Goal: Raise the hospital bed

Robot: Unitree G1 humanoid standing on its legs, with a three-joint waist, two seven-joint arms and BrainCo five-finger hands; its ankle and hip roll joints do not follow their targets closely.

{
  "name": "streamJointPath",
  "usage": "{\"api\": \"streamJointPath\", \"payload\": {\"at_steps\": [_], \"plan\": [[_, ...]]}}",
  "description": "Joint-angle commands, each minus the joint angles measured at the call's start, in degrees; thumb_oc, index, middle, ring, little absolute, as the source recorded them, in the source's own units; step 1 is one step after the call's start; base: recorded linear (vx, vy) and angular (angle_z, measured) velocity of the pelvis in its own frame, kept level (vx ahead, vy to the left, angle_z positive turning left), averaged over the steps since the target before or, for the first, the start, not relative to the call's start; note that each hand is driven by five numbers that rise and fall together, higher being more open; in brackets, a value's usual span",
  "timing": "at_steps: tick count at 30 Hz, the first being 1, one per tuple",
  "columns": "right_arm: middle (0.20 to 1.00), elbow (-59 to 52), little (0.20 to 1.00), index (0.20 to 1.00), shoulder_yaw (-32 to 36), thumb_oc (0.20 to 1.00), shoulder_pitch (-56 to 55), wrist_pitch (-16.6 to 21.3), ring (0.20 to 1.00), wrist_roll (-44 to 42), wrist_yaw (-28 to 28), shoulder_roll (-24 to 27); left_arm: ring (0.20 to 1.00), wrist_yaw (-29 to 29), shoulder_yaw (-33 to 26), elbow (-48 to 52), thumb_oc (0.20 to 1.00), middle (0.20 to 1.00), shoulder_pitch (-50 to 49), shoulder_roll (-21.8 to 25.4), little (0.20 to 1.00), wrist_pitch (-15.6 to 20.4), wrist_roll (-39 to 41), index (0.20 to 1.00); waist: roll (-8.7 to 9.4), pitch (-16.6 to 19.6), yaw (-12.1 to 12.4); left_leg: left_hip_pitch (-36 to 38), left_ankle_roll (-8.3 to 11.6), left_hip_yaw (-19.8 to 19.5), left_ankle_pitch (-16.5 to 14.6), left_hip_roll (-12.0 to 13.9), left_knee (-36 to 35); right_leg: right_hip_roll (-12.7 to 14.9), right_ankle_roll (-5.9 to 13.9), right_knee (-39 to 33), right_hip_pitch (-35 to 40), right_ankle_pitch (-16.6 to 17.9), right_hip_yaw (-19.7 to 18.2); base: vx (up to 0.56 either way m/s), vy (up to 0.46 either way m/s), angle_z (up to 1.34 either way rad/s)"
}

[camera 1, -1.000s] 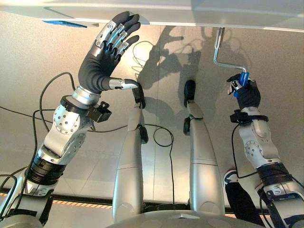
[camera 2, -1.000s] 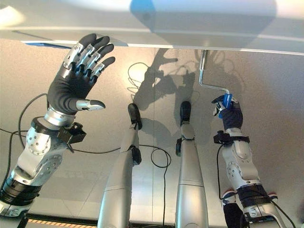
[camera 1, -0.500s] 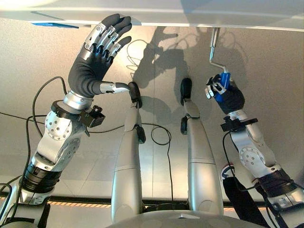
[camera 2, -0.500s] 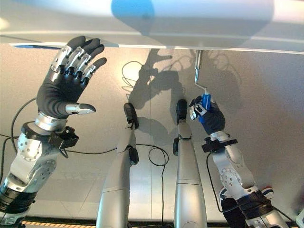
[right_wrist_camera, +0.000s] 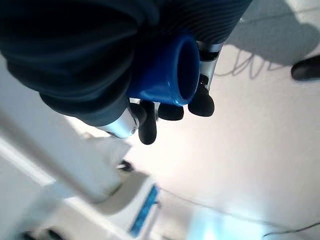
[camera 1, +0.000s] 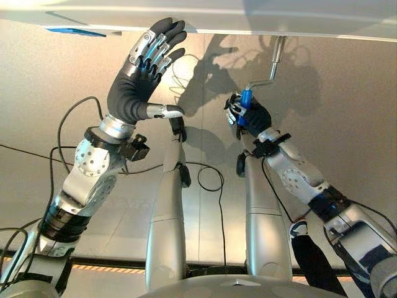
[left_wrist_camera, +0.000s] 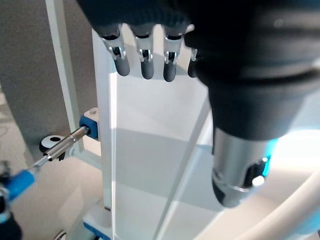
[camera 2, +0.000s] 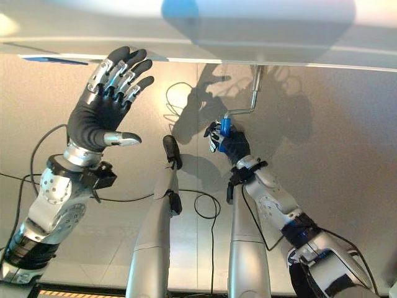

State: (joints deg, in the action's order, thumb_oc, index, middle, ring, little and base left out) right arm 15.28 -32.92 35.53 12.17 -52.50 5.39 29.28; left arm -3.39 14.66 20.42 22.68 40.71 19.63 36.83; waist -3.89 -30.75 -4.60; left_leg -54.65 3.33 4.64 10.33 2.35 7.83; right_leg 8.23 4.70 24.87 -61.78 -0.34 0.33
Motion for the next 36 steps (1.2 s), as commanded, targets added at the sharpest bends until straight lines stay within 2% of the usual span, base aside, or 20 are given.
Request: {"api": "streamJointPath", "payload": {"at_steps": [1,2,3,4,5,6,7,8,9,10,11,13,16,20,22,23,25,36], "plan": [[0.200,2.2,0.200,0.200,-6.9,0.200,8.1,0.8,0.200,11.2,2.2,-6.6,1.000,0.6,0.4,3.7,1.000,1.000,1.5,-1.5,1.000,3.9,-2.0,1.000,-0.86,1.0,2.0,1.7,-0.19,0.5,-8.5,-1.5,8.1,0.0,4.88,-9.2,4.4,7.0,1.3,0.00,0.000,0.00],[0.200,6.9,0.200,0.200,-6.8,0.200,9.1,0.5,0.200,12.6,1.4,-8.1,1.000,0.4,0.7,4.0,1.000,1.000,1.5,-1.7,1.000,3.8,-1.7,1.000,-1.14,1.0,2.4,1.7,-0.19,0.5,-8.5,-1.6,8.1,0.0,4.85,-9.2,4.4,7.0,1.4,0.00,0.000,0.00],[0.200,7.0,0.200,0.200,-6.8,0.200,9.2,0.5,0.200,12.6,1.4,-8.2,1.000,0.4,0.6,4.0,1.000,1.000,1.5,-1.7,1.000,3.8,-1.7,1.000,-1.11,1.0,2.3,1.7,-0.19,0.5,-8.5,-1.5,8.1,0.0,4.84,-9.3,4.4,7.0,1.4,0.00,0.000,0.00],[0.200,16.0,0.200,0.200,-6.0,0.200,11.3,-0.1,0.200,16.1,-0.9,-10.8,1.000,-0.1,0.6,5.1,1.000,1.000,1.0,-1.4,1.000,3.8,-0.3,1.000,-1.70,1.0,3.1,1.8,-0.15,0.4,-8.4,-1.6,8.0,0.0,4.82,-9.4,4.6,7.0,1.4,0.00,0.000,0.00],[0.200,16.2,0.200,0.200,-6.1,0.200,11.4,-0.1,0.200,16.1,-0.9,-10.9,1.000,-0.1,0.5,5.1,1.000,1.000,1.0,-1.3,1.000,3.8,-0.3,1.000,-1.66,1.0,3.1,1.8,-0.15,0.4,-8.4,-1.6,8.0,0.0,4.82,-9.5,4.6,7.0,1.4,0.00,0.000,0.00],[0.200,24.5,0.200,0.200,-5.1,0.200,13.1,-1.1,0.200,19.1,-3.0,-12.4,1.000,-0.9,1.2,5.8,1.000,1.000,0.7,-1.0,1.000,3.7,1.1,1.000,-1.95,1.0,3.5,1.9,-0.09,0.5,-8.4,-1.7,7.9,0.0,4.80,-9.6,4.8,7.0,1.4,0.00,0.000,0.00],[0.200,24.6,0.200,0.200,-5.1,0.200,13.1,-1.0,0.200,19.1,-3.0,-12.5,1.000,-0.9,1.2,5.8,1.000,1.000,0.7,-1.0,1.000,3.7,1.2,1.000,-1.92,1.0,3.5,1.9,-0.09,0.5,-8.4,-1.7,7.9,0.0,4.80,-9.6,4.8,7.0,1.4,0.00,0.000,0.00],[0.200,30.9,0.200,0.200,-3.8,0.200,14.2,-1.5,0.200,19.3,-4.1,-12.2,1.000,-1.6,2.5,5.6,1.000,1.000,1.2,-0.7,1.000,3.5,2.0,1.000,-1.86,1.0,3.5,1.9,-0.05,0.5,-8.4,-1.6,8.0,0.0,4.82,-9.6,4.9,7.1,1.5,0.00,0.000,0.00],[0.200,31.0,0.200,0.200,-3.7,0.200,14.2,-1.4,0.200,19.2,-4.1,-12.2,1.000,-1.6,2.6,5.5,1.000,1.000,1.2,-0.7,1.000,3.6,2.0,1.000,-1.86,1.0,3.6,1.9,-0.05,0.5,-8.4,-1.6,8.0,0.0,4.82,-9.7,4.9,7.1,1.5,0.00,0.000,0.00],[0.200,36.4,0.200,0.200,-1.8,0.200,15.0,-1.7,0.200,18.9,-5.4,-11.2,1.000,-2.1,4.2,5.5,1.000,1.000,2.1,-0.3,1.000,3.2,2.5,1.000,-1.91,1.0,3.6,2.0,-0.03,0.4,-8.4,-1.6,8.0,0.1,4.87,-9.8,5.0,7.0,1.6,0.01,0.007,0.03],[0.200,36.4,0.200,0.200,-1.7,0.200,15.0,-1.6,0.200,18.8,-5.4,-11.2,1.000,-2.1,4.2,5.4,1.000,1.000,2.1,-0.3,1.000,3.2,2.5,1.000,-1.93,1.0,3.6,2.0,-0.03,0.4,-8.4,-1.6,8.0,0.1,4.87,-9.8,5.0,7.0,1.6,0.01,0.013,0.05],[0.200,42.8,0.200,0.200,1.5,0.200,15.9,-1.7,0.200,17.6,-6.7,-8.7,1.000,-2.6,5.3,5.8,1.000,1.000,3.0,0.5,1.000,2.9,3.3,1.000,-2.06,1.0,3.5,2.0,-0.03,0.3,-8.5,-1.7,8.1,0.0,4.94,-9.7,5.1,6.9,1.6,0.01,0.006,0.02],[0.200,46.2,0.200,0.200,2.6,0.200,16.4,-2.0,0.200,17.7,-6.5,-7.3,1.000,-2.9,5.6,5.8,1.000,1.000,3.4,1.0,1.000,2.8,3.7,1.000,-2.13,1.0,3.5,2.2,-0.04,0.3,-8.6,-1.7,8.1,0.0,4.99,-9.7,5.2,6.8,1.7,0.00,0.001,0.01],[0.200,52.8,0.200,0.200,5.4,0.200,16.7,-2.3,0.200,19.3,-8.3,-2.9,1.000,-3.2,6.6,5.6,1.000,1.000,4.3,1.8,1.000,2.8,4.3,1.000,-2.37,1.0,3.3,2.6,-0.08,0.3,-8.8,-1.8,8.0,0.0,5.10,-9.6,5.4,6.6,1.7,0.01,0.004,0.04],[0.200,52.8,0.200,0.200,5.5,0.200,16.7,-2.3,0.200,19.3,-8.3,-2.9,1.000,-3.2,6.6,5.5,1.000,1.000,4.3,1.8,1.000,2.9,4.3,1.000,-2.40,1.0,3.4,2.6,-0.08,0.3,-8.8,-1.8,8.0,-0.1,5.10,-9.6,5.4,6.6,1.7,0.00,0.000,0.00],[0.200,55.1,0.200,0.200,7.3,0.200,16.3,-2.3,0.200,18.9,-9.1,-0.5,1.000,-3.5,7.1,5.2,1.000,1.000,4.5,2.2,1.000,2.8,4.8,1.000,-2.69,1.0,3.3,2.9,-0.08,0.4,-8.8,-1.8,7.7,-0.1,5.08,-9.4,5.5,6.3,1.7,0.00,0.000,0.00],[0.200,56.0,0.200,0.200,8.6,0.200,15.9,-2.2,0.200,18.6,-9.6,0.6,1.000,-3.7,7.3,5.0,1.000,1.000,4.6,2.3,1.000,2.8,4.9,1.000,-2.86,1.0,3.2,3.0,-0.08,0.4,-8.8,-1.8,7.8,-0.2,5.11,-9.4,5.6,6.2,1.7,0.00,0.000,0.00],[0.200,58.3,0.200,0.200,11.6,0.200,15.6,-2.0,0.200,17.5,-11.6,2.8,1.000,-3.3,7.8,4.4,1.000,1.000,5.3,2.0,1.000,2.9,4.4,1.000,-3.45,1.0,3.0,3.7,-0.11,0.5,-8.9,-1.8,7.6,-0.4,4.96,-9.1,5.8,5.7,1.6,0.00,0.000,0.00]]}}
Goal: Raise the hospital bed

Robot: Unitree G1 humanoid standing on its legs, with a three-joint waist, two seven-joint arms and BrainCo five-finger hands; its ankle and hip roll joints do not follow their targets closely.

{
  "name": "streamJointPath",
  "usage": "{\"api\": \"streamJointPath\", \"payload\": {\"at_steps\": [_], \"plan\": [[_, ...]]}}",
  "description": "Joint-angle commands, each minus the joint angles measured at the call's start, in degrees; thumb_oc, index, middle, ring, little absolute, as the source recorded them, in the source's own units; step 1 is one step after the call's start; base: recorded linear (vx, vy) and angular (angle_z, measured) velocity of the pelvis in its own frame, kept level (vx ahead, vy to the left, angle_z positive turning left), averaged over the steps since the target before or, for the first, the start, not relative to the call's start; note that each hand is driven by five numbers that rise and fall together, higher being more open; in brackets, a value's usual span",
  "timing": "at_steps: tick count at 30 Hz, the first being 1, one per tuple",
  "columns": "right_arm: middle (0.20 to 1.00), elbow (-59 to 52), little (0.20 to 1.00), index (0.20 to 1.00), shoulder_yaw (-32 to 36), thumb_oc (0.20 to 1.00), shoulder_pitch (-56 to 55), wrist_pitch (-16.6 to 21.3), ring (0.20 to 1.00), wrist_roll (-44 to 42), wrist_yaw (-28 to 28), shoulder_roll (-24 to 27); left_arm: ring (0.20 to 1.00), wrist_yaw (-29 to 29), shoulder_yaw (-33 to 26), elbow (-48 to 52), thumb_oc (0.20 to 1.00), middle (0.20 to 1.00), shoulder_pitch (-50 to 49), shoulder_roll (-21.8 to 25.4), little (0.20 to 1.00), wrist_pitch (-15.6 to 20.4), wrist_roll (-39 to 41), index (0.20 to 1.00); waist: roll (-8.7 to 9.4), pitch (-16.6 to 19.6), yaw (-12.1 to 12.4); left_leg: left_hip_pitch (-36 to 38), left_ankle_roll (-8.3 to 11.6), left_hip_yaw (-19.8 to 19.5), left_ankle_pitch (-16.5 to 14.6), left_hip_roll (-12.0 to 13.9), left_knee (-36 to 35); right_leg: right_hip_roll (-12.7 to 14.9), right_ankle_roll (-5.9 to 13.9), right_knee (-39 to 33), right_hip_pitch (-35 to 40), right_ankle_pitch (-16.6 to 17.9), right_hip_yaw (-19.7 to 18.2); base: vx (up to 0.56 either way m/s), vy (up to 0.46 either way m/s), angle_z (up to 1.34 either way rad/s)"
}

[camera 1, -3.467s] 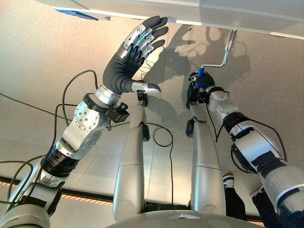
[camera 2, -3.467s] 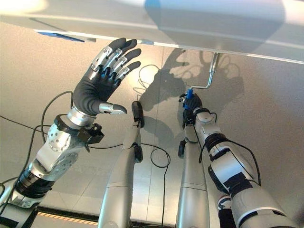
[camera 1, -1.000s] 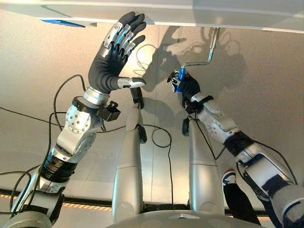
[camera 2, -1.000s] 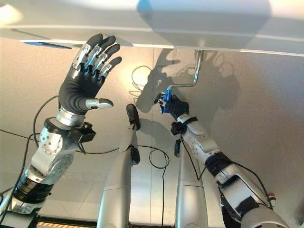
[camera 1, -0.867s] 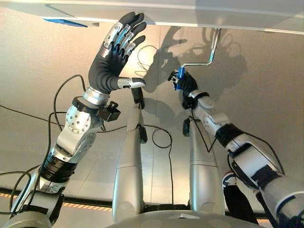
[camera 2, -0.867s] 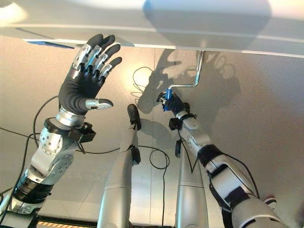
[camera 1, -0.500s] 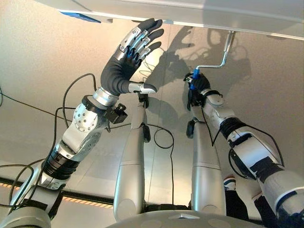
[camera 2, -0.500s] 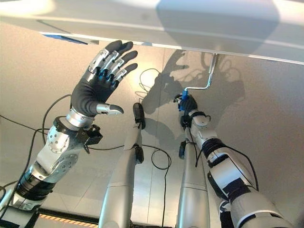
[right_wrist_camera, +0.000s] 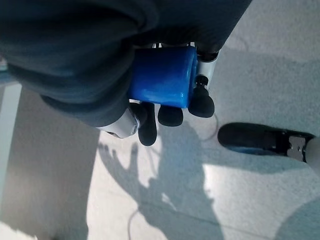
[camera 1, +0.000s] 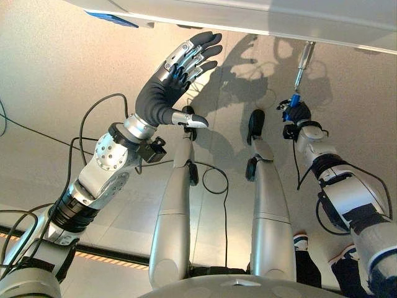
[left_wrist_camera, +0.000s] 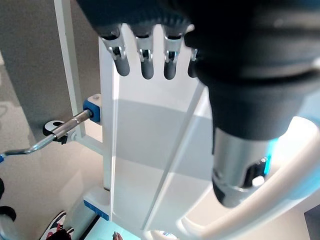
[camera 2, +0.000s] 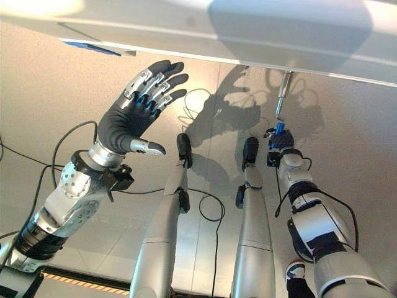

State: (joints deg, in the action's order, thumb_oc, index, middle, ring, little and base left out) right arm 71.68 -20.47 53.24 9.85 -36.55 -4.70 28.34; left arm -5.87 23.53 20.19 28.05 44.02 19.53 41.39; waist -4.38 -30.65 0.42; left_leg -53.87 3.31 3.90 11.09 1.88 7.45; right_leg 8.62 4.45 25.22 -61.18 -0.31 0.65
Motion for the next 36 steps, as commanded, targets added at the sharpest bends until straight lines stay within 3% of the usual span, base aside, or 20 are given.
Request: {"api": "streamJointPath", "payload": {"at_steps": [1,11,12,13,17,21,26,27,31,36], "plan": [[0.200,2.1,0.200,0.200,-0.8,0.200,-2.0,0.2,0.200,1.7,-2.0,3.5,1.000,-0.6,-1.2,4.5,1.000,1.000,0.0,-1.4,1.000,2.9,-0.4,1.000,-2.93,0.9,-2.1,3.0,-0.09,1.2,-9.7,-1.3,8.0,-0.8,5.20,-9.3,5.2,5.7,1.2,0.00,0.000,0.00],[0.200,1.7,0.200,0.200,-0.8,0.200,-2.1,0.4,0.200,1.9,-2.9,2.2,1.000,0.0,-1.4,4.4,1.000,1.000,-0.1,-2.2,1.000,2.9,-0.2,1.000,-2.77,0.9,-2.4,3.4,-0.04,1.3,-9.7,-1.2,8.2,-0.9,5.02,-9.3,5.6,5.8,1.2,0.00,0.000,0.00],[0.498,1.5,0.498,0.498,-0.9,0.498,-2.2,0.5,0.498,1.9,-2.7,2.1,1.000,0.0,-1.3,4.3,1.000,1.000,-0.1,-2.3,1.000,2.9,-0.1,1.000,-2.74,0.9,-2.5,3.5,-0.06,1.3,-9.7,-1.2,8.2,-0.9,5.02,-9.3,5.7,5.8,1.2,0.00,0.000,0.00],[1.000,0.9,1.000,1.000,-1.2,1.000,-2.5,0.5,1.000,1.7,-2.3,1.9,1.000,0.1,-1.5,4.1,1.000,1.000,-0.3,-2.4,1.000,2.9,-0.2,1.000,-2.66,0.9,-2.5,3.6,-0.02,1.3,-9.6,-1.2,8.0,-0.9,5.02,-9.4,5.9,5.9,1.2,0.00,0.000,0.00],[1.000,-0.7,1.000,1.000,-1.5,1.000,-4.8,0.8,1.000,0.4,-0.6,1.7,1.000,-0.4,-1.3,1.2,1.000,1.000,-2.1,-3.3,1.000,2.5,-0.1,1.000,-2.35,0.9,-2.8,4.3,0.06,1.2,-9.4,-1.2,8.0,-0.9,5.00,-9.7,6.9,6.0,1.4,0.00,0.000,0.00],[1.000,-1.9,1.000,1.000,-1.0,1.000,-7.8,0.8,1.000,0.9,-0.5,0.8,1.000,-0.3,0.3,-9.5,1.000,1.000,-5.2,-7.3,1.000,1.4,1.0,1.000,-1.81,0.9,-3.2,6.0,0.13,1.1,-9.0,-1.2,7.6,-0.8,5.05,-10.1,8.8,6.2,1.7,0.00,0.000,0.00],[1.000,-2.4,1.000,1.000,2.0,1.000,-14.6,0.5,1.000,3.2,-0.5,-1.4,1.000,5.5,0.1,-41.7,1.000,1.000,-9.0,-14.3,1.000,-0.7,-15.9,1.000,-1.06,0.9,-3.6,13.0,0.21,0.7,-8.6,-1.1,5.9,-0.5,5.23,-10.8,15.9,6.0,2.3,0.00,0.000,0.00],[1.000,-2.4,1.000,1.000,2.0,1.000,-14.7,0.5,1.000,3.2,-0.5,-1.3,1.000,5.5,0.1,-41.8,1.000,1.000,-9.0,-14.4,1.000,-0.6,-15.9,1.000,-1.09,0.9,-3.6,13.1,0.22,0.7,-8.5,-1.2,5.8,-0.5,5.24,-10.8,16.0,6.0,2.3,0.00,-0.014,0.09],[1.000,-3.1,1.000,1.000,4.6,1.000,-20.9,1.2,1.000,4.7,-0.8,-2.4,1.000,7.5,-1.4,-60.5,1.000,1.000,-11.6,-19.9,1.000,-1.5,-23.0,1.000,-0.45,0.9,-3.9,20.8,0.35,0.3,-8.3,-1.1,3.5,-0.4,5.22,-12.7,24.0,5.6,3.2,0.02,-0.028,0.06],[1.000,-4.6,1.000,1.000,5.4,1.000,-27.4,1.4,1.000,7.6,-0.7,-3.3,1.000,9.5,-5.9,-76.1,1.000,1.000,-13.4,-24.3,1.000,-3.4,-26.1,1.000,0.87,0.9,-4.3,29.1,0.64,-0.3,-8.4,-0.9,1.4,-0.7,5.04,-13.9,32.4,4.8,4.1,0.04,-0.051,0.08]]}}
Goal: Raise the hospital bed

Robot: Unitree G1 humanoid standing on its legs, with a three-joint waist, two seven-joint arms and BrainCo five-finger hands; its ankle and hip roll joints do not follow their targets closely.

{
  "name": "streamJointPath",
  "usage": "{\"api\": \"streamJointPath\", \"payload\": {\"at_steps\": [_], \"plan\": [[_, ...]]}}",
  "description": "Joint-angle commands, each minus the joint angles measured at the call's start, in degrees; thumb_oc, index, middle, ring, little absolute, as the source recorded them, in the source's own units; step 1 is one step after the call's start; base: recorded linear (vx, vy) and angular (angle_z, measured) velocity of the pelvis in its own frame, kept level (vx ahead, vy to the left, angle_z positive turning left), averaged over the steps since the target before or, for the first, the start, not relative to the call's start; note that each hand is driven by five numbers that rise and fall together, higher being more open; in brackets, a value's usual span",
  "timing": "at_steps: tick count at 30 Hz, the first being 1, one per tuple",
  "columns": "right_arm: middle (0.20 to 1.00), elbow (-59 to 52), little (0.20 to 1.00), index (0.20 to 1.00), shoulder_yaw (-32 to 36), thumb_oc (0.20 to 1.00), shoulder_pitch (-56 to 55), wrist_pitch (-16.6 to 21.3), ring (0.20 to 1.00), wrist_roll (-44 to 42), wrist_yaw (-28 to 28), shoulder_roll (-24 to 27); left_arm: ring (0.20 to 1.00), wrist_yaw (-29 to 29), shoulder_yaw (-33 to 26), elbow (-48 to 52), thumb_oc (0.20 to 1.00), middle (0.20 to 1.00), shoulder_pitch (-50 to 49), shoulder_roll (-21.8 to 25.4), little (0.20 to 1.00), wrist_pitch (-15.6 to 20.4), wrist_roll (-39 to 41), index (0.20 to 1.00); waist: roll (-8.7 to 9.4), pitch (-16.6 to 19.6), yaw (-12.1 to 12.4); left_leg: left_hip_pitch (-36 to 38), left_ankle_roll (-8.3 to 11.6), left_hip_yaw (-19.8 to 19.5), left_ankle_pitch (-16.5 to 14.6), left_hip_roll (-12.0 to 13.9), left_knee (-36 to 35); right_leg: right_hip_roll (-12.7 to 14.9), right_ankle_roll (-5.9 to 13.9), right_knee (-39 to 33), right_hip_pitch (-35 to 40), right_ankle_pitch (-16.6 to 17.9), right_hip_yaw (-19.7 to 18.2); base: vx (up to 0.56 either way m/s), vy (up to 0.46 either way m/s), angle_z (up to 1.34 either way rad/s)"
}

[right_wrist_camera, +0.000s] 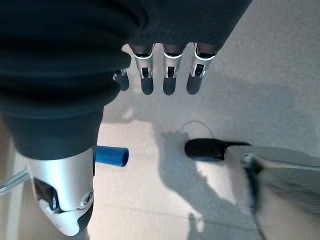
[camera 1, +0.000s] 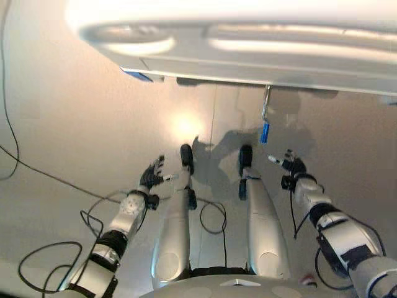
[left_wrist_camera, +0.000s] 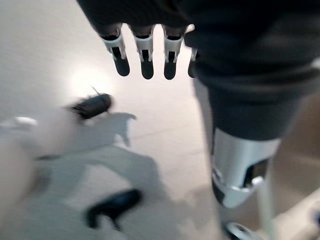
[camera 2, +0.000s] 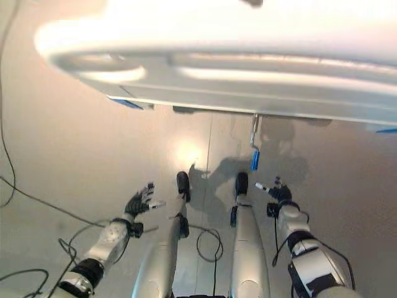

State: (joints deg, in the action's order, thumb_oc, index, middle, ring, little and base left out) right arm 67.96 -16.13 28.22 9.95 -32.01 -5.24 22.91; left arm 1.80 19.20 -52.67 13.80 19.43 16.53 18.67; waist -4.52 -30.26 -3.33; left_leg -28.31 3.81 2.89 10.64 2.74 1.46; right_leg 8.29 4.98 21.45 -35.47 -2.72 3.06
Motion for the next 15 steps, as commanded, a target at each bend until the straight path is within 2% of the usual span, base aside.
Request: {"api": "streamJointPath", "payload": {"at_steps": [1,3,8,9,13,15], "plan": [[1.000,-1.3,1.000,1.000,1.1,1.000,-3.5,1.1,1.000,4.1,-0.2,1.9,1.000,1.9,-2.2,-4.8,1.000,1.000,0.3,-0.1,1.000,-0.5,-4.0,1.000,1.40,0.5,-0.8,5.5,0.21,0.7,-7.9,-1.7,6.7,-0.6,4.50,-10.9,8.7,7.3,1.8,0.07,-0.045,0.04],[1.000,-0.9,1.000,1.000,1.6,1.000,-5.5,0.9,1.000,5.1,0.1,2.0,1.000,1.7,-2.1,-6.2,1.000,1.000,-0.6,-0.4,1.000,-0.8,-5.8,1.000,1.81,1.4,-0.7,8.5,0.23,0.2,-8.1,-1.5,5.9,-0.8,4.53,-11.6,11.9,7.1,2.0,0.09,-0.047,0.04],[1.000,1.0,1.000,1.000,2.6,1.000,-12.3,-0.5,1.000,9.3,1.1,0.7,1.000,0.6,-1.8,-7.5,1.000,1.000,-3.3,-1.5,1.000,-1.2,-9.0,1.000,2.36,7.6,-0.3,14.7,0.67,-0.3,-8.0,-1.1,2.9,-0.8,4.79,-15.1,19.2,6.6,3.6,0.13,-0.043,0.03],[1.000,0.9,1.000,1.000,2.6,1.000,-12.3,-0.5,1.000,9.3,1.1,0.7,1.000,0.6,-1.7,-7.4,1.000,1.000,-3.4,-1.5,1.000,-1.2,-9.0,1.000,2.36,7.6,-0.3,14.9,0.68,-0.3,-8.0,-1.1,2.8,-0.8,4.80,-15.2,19.4,6.6,3.6,0.07,-0.034,0.14],[1.000,1.1,1.000,1.000,3.0,1.000,-16.8,-1.2,1.000,12.3,1.6,-1.8,1.000,1.0,-4.1,-9.0,1.000,1.000,-5.3,-2.2,1.000,-1.5,-9.3,1.000,3.07,12.4,0.2,19.5,1.03,-0.4,-7.9,-0.5,1.3,-0.6,4.92,-17.9,24.7,6.7,4.6,0.09,-0.037,0.08],[1.000,1.1,1.000,1.000,2.9,1.000,-19.5,-1.6,1.000,14.4,1.9,-3.5,1.000,1.7,-5.9,-11.9,1.000,1.000,-6.9,-2.8,1.000,-2.1,-11.4,1.000,3.80,16.1,0.2,23.6,1.16,0.1,-8.0,0.0,-0.9,-0.9,5.04,-20.1,28.5,6.9,4.7,0.10,-0.005,0.00]]}}
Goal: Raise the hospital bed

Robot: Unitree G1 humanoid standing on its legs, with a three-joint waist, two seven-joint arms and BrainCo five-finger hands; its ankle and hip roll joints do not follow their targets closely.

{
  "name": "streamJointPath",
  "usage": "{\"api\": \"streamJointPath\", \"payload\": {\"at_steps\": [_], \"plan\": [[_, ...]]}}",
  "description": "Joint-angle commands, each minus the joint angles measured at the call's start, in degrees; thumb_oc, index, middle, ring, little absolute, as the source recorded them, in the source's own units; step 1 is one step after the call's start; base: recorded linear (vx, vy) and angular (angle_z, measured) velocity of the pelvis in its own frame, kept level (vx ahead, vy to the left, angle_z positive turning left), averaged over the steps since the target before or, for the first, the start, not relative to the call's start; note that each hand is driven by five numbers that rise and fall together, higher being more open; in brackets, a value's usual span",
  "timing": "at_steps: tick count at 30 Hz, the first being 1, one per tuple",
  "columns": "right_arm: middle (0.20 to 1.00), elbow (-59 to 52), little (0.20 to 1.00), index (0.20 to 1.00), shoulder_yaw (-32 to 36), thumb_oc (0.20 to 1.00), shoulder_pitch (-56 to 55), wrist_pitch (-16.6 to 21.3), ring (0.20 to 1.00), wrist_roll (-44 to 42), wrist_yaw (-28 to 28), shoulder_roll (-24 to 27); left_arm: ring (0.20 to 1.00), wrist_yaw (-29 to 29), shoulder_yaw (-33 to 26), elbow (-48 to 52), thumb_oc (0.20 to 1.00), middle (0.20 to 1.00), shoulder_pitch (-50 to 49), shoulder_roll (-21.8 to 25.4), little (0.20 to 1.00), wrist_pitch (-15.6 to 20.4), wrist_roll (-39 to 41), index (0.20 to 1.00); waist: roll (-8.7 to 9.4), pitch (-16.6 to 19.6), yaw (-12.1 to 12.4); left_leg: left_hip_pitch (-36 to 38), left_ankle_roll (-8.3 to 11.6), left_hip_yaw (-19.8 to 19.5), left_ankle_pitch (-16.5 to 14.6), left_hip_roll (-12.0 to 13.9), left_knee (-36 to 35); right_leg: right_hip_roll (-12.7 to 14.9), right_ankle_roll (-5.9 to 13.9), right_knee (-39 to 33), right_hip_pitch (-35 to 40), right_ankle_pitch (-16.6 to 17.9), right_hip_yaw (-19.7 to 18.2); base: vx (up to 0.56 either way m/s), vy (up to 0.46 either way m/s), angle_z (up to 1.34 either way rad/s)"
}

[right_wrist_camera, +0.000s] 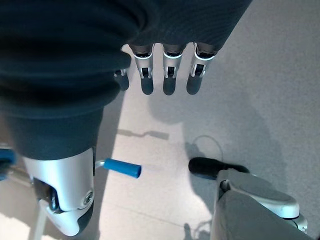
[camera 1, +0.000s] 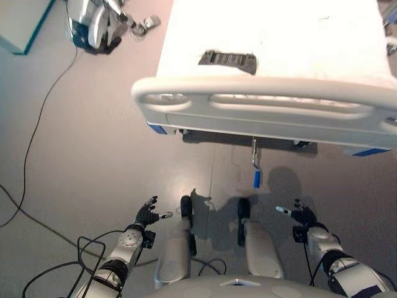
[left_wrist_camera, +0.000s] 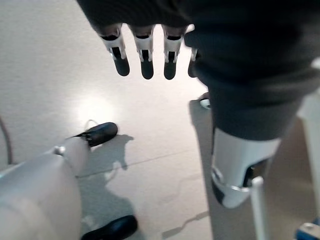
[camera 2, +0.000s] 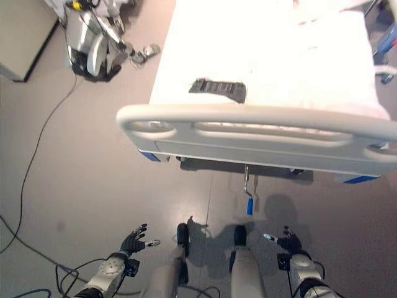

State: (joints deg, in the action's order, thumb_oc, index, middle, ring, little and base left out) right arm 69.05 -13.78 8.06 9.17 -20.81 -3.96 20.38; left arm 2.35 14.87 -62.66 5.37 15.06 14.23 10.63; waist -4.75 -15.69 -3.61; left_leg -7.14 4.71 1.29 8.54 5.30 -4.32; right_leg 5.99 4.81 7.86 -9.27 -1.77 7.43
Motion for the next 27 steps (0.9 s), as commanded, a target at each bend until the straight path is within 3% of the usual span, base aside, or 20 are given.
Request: {"api": "streamJointPath", "payload": {"at_steps": [1,5,9,27], "plan": [[1.000,-0.2,1.000,1.000,0.3,1.000,0.0,-0.9,1.000,3.8,0.8,-1.4,1.000,1.7,-1.9,-2.5,1.000,1.000,1.3,1.5,1.000,-0.1,-4.2,1.000,4.31,2.9,0.4,4.0,0.30,2.0,-5.8,-2.3,3.6,1.4,5.43,-7.4,3.6,6.2,0.3,0.06,0.015,-0.05],[1.000,0.6,1.000,1.000,-0.1,1.000,-2.5,-1.5,1.000,6.3,0.9,-3.2,1.000,2.8,-3.9,-5.8,1.000,1.000,0.4,0.3,1.000,-0.9,-5.9,1.000,4.88,7.6,0.3,9.5,0.34,2.7,-5.7,-2.1,-0.2,1.2,5.83,-11.0,8.6,6.8,0.6,0.10,0.015,-0.01],[1.000,-1.4,1.000,1.000,-0.1,1.000,-4.4,-1.0,1.000,7.0,0.7,-3.8,1.000,2.8,-4.4,-5.8,1.000,1.000,-0.5,-0.4,1.000,-1.1,-5.7,1.000,5.35,9.8,0.1,12.2,0.05,3.2,-6.3,-2.1,-0.7,1.0,5.71,-11.6,11.5,6.5,0.5,0.05,0.018,0.01],[1.000,1.7,1.000,1.000,0.0,1.000,-6.5,-1.5,1.000,11.7,-0.1,-5.0,1.000,1.1,-3.1,-8.0,1.000,1.000,-2.0,-2.6,1.000,-1.5,-8.4,1.000,5.70,12.4,0.5,15.9,-0.63,2.9,-7.9,-2.2,-0.7,1.3,5.31,-12.6,15.9,5.7,0.6,0.02,0.012,-0.03]]}}
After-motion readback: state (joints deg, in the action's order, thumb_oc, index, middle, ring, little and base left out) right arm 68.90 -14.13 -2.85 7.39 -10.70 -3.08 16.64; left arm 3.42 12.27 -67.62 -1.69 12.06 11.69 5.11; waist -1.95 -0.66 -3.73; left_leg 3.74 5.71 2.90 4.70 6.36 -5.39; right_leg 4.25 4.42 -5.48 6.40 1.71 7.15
